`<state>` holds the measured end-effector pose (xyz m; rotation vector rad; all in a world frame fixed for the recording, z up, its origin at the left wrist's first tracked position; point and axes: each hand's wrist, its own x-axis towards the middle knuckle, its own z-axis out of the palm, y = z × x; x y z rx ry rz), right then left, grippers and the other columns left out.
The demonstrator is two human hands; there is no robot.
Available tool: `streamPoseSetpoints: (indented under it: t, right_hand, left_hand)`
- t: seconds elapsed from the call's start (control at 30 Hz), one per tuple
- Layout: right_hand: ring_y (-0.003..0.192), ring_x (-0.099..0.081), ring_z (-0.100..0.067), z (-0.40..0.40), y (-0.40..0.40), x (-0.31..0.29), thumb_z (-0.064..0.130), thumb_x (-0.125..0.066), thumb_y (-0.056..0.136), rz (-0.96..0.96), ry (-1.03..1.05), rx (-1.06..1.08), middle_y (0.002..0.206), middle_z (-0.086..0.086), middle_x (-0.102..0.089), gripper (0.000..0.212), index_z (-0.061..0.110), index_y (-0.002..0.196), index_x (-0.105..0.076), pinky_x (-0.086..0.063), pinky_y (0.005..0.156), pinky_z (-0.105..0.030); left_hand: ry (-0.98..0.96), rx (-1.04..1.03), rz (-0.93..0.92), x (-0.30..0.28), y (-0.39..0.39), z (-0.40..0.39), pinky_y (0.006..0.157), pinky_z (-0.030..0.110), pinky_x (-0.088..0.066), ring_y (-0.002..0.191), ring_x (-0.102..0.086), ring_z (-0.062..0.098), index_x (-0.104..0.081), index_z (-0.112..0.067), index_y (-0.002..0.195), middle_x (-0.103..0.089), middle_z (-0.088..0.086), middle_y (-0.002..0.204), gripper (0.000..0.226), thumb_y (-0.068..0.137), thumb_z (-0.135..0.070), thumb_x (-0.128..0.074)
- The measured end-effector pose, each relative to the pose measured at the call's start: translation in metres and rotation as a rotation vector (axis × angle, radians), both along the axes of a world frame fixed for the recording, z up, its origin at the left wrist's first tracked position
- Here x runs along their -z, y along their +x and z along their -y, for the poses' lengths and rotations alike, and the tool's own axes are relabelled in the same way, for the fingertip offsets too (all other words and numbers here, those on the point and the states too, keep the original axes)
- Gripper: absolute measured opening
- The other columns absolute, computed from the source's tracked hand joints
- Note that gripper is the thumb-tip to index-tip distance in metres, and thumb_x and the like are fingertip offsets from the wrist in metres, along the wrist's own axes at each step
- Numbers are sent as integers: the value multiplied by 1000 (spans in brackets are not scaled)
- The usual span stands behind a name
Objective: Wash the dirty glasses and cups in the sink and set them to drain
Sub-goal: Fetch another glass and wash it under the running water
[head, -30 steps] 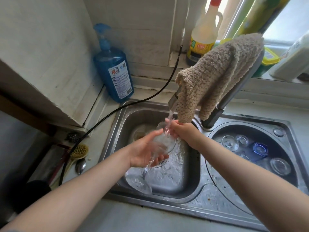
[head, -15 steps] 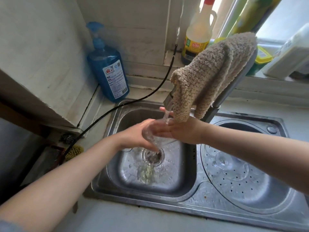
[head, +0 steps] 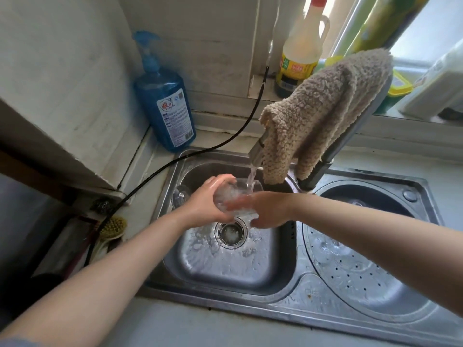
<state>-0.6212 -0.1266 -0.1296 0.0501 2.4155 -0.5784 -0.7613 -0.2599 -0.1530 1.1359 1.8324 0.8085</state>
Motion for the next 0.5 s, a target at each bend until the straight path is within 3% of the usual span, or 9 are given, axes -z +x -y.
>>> streamPoseSetpoints:
  t: [0.03,0.1,0.17,0.23,0.3,0.37,0.43,0.5]
  right_hand:
    - [142,-25,-20,-5,0,13,7,-38,94,-156,263,-167,155,2,-27,57,25,148,-28,-13,119,-42]
    - [136,-36,-32,-15,-4,16,7,-18,93,-126,486,-249,148,-13,-39,53,10,140,-43,-3,118,-51]
    - [137,-32,-37,-20,-7,15,5,-14,91,-112,537,-181,149,-19,-34,56,3,141,-39,-14,113,-58]
    - [142,-22,-29,-10,-6,6,4,-37,91,-188,340,-82,155,-10,-25,56,14,146,-35,-19,115,-51]
    - [144,-17,-17,6,-2,-8,8,-58,88,-76,2,79,158,3,-18,74,26,150,-23,-17,119,-38]
    - [143,-18,-12,15,-3,-17,13,-67,85,97,-283,210,157,7,-18,88,33,151,-12,-19,117,-31]
    - [142,-21,-11,16,-7,-21,6,-69,83,138,-529,417,156,6,-22,94,31,152,-10,-23,113,-25]
    - [140,-27,-14,16,-9,-21,8,-73,79,47,-454,485,154,5,-25,99,32,151,-10,-25,111,-22]
  left_hand:
    - [-5,6,19,0,-1,0,84,18,-48,118,-50,8,-41,-42,128,-45,-13,132,87,61,-11,-87]
    - [-17,-5,61,0,-4,-1,80,14,-47,120,-49,8,-36,-40,133,-43,-13,135,93,62,-10,-87]
    - [-20,-21,68,-2,-7,-2,80,11,-46,121,-46,7,-35,-35,140,-40,-15,137,97,62,-11,-87]
    - [7,-19,25,-3,-9,-2,89,14,-43,123,-44,5,-39,-33,137,-42,-15,135,93,61,-11,-88]
    - [32,16,-21,-3,-8,0,92,17,-44,120,-47,4,-45,-36,130,-45,-13,130,86,59,-11,-88]
    - [32,37,-26,-1,-7,5,88,14,-44,117,-47,3,-46,-39,127,-46,-12,129,85,59,-12,-88]
    - [35,8,10,1,-4,7,89,21,-49,118,-48,6,-45,-40,126,-45,-11,130,85,58,-12,-88]
    - [47,-31,38,4,0,7,86,23,-52,118,-49,9,-44,-40,127,-45,-10,129,86,58,-11,-88]
